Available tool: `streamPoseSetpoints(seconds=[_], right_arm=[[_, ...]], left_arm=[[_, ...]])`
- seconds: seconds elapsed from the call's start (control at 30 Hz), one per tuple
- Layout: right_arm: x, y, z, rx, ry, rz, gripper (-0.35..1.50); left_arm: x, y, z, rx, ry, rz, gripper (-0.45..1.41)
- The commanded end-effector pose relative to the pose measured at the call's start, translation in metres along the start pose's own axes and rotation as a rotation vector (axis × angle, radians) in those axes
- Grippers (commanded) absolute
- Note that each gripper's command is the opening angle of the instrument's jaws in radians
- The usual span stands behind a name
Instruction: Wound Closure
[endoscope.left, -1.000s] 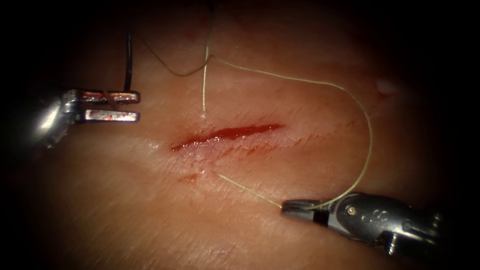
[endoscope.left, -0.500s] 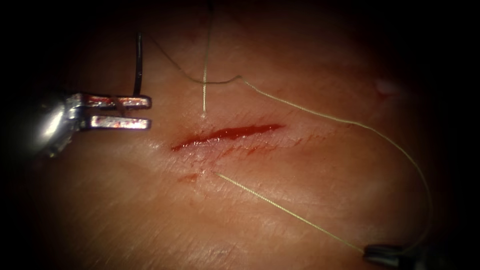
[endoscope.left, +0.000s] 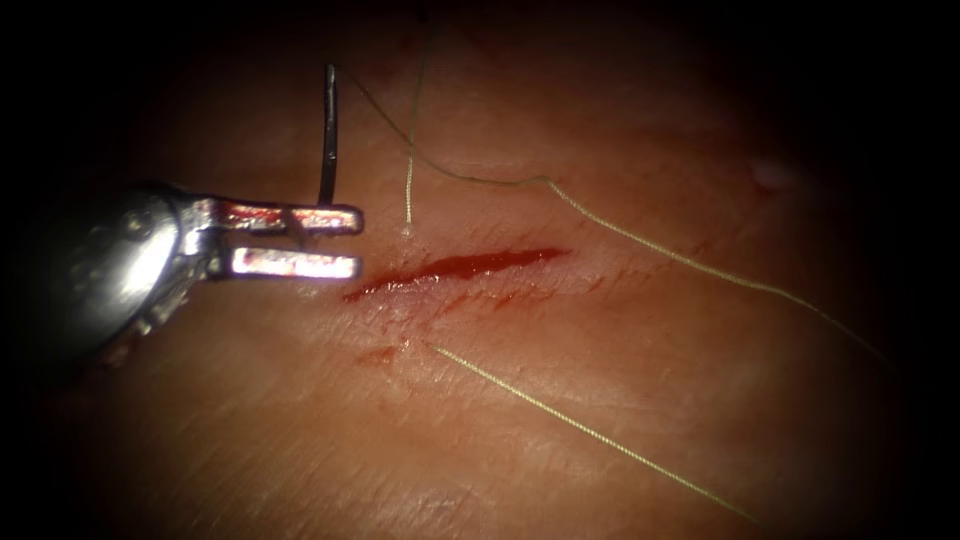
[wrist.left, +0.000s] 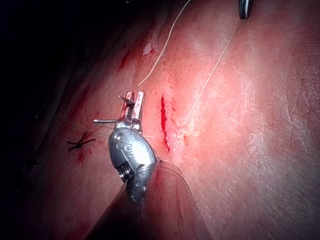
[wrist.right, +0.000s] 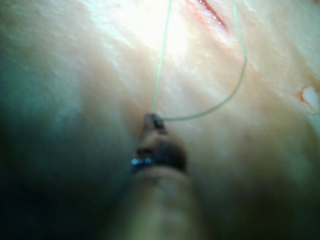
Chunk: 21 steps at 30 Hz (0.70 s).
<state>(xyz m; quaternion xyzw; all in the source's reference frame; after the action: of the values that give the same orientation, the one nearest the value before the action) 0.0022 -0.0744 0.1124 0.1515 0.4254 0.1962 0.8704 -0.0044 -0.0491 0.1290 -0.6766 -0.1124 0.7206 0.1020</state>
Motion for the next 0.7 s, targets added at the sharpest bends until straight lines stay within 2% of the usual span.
streamPoseSetpoints(seconds=[0.03, 0.07, 0.1, 0.13, 0.17, 0.33, 0.5, 0.67, 0.7], right_arm=[[0.0002, 0.0009, 0.0011, -0.035, 0.002, 0.010, 0.51], [0.0003, 0.0012, 0.0009, -0.042, 0.002, 0.015, 0.79], [0.0003, 0.0012, 0.0009, -0.042, 0.002, 0.015, 0.79], [0.0003, 0.0017, 0.0006, -0.057, -0.005, 0.022, 0.98], [0.0004, 0.0022, 0.0001, -0.069, -0.012, 0.016, 1.04], [0.0005, 0.0053, -0.0034, -0.121, -0.091, -0.003, 1.09], [0.0023, 0.0079, -0.0054, -0.169, -0.097, -0.011, 1.09], [0.0085, 0.0113, -0.0062, -0.245, -0.016, -0.022, 1.09], [0.0085, 0.0113, -0.0062, -0.245, -0.016, -0.022, 1.09]], left_arm=[[-0.0006, -0.0006, 0.0001, -0.002, 0.001, 0.005, -0.45], [-0.0007, -0.0006, 0.0000, -0.003, 0.001, 0.006, -0.45], [-0.0007, -0.0006, 0.0000, -0.003, 0.001, 0.006, -0.45], [-0.0007, -0.0006, -0.0001, -0.004, 0.001, 0.006, -0.45], [-0.0008, -0.0006, -0.0002, -0.005, 0.001, 0.006, -0.45], [-0.0011, -0.0007, -0.0003, -0.006, 0.002, 0.009, -0.45], [-0.0015, -0.0007, 0.0002, -0.002, 0.001, 0.012, -0.45], [-0.0028, -0.0004, 0.0014, 0.007, -0.002, 0.024, -0.45], [-0.0028, -0.0004, 0.0014, 0.007, -0.002, 0.024, -0.45]])
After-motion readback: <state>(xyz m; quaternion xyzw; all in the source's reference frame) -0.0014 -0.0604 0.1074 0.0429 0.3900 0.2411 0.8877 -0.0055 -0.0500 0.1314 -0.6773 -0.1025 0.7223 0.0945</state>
